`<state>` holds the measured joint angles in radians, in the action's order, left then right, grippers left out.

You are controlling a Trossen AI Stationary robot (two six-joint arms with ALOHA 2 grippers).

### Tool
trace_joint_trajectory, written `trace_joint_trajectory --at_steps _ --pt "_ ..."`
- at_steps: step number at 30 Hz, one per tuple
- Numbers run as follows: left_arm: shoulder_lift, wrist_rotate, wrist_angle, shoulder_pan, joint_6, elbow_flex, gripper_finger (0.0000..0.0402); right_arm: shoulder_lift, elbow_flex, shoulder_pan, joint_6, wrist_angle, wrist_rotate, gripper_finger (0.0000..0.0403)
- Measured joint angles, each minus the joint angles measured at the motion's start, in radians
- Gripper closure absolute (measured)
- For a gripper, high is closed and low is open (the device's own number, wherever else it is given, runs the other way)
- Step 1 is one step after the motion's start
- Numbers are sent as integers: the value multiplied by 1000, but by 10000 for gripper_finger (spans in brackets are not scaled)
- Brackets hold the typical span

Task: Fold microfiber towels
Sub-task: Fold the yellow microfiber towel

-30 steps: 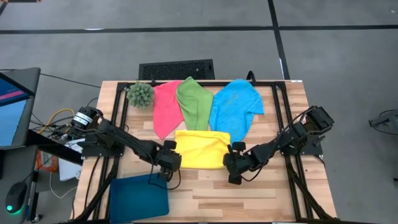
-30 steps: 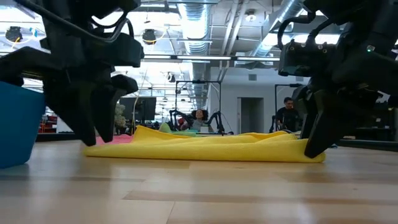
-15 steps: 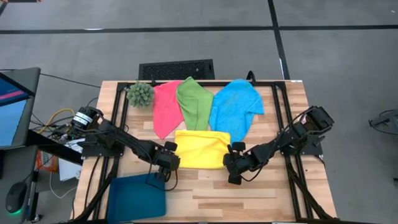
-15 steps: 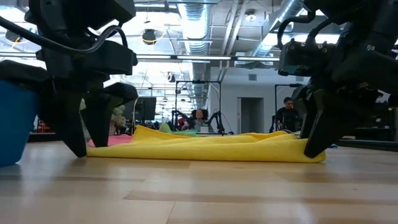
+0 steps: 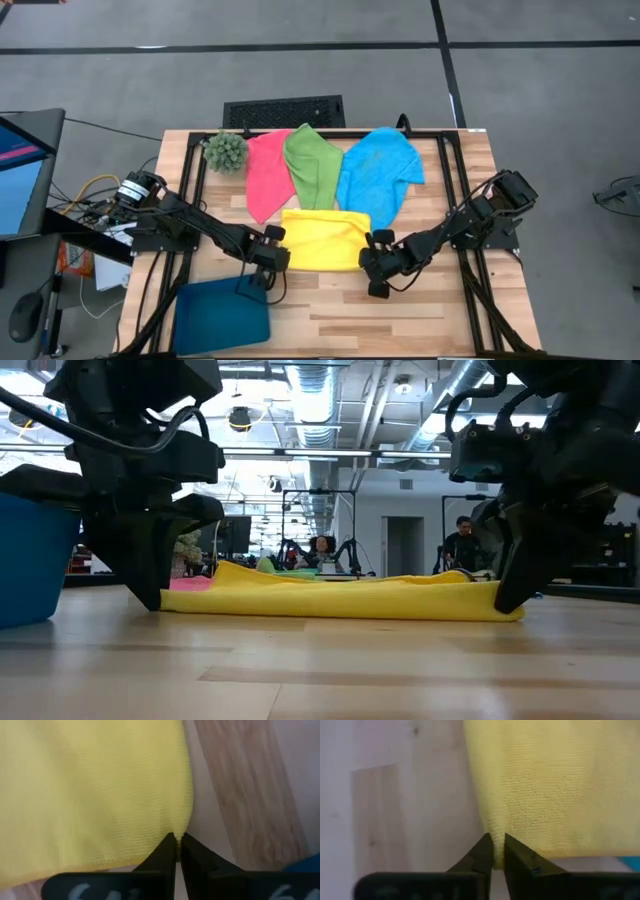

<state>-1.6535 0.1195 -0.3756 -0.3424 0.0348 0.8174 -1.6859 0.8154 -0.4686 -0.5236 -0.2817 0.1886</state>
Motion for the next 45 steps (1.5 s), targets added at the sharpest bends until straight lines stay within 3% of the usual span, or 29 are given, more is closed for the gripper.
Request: trace_joint_trajectory --at_steps 5,13,22,35,45 --pt "-1 -2 -68 0 70 38 392 16 24 -9 0 1 -96 393" --pt "50 -3 -156 10 80 83 397 123 47 25 0 -80 -97 366" --pt "102 46 -151 128 53 83 399 245 46 143 20 -246 -56 380" --pt "95 52 -59 334 -32 83 399 209 47 242 55 -314 -56 372" --pt "95 45 -52 391 -32 83 399 220 47 296 63 -385 -56 369"
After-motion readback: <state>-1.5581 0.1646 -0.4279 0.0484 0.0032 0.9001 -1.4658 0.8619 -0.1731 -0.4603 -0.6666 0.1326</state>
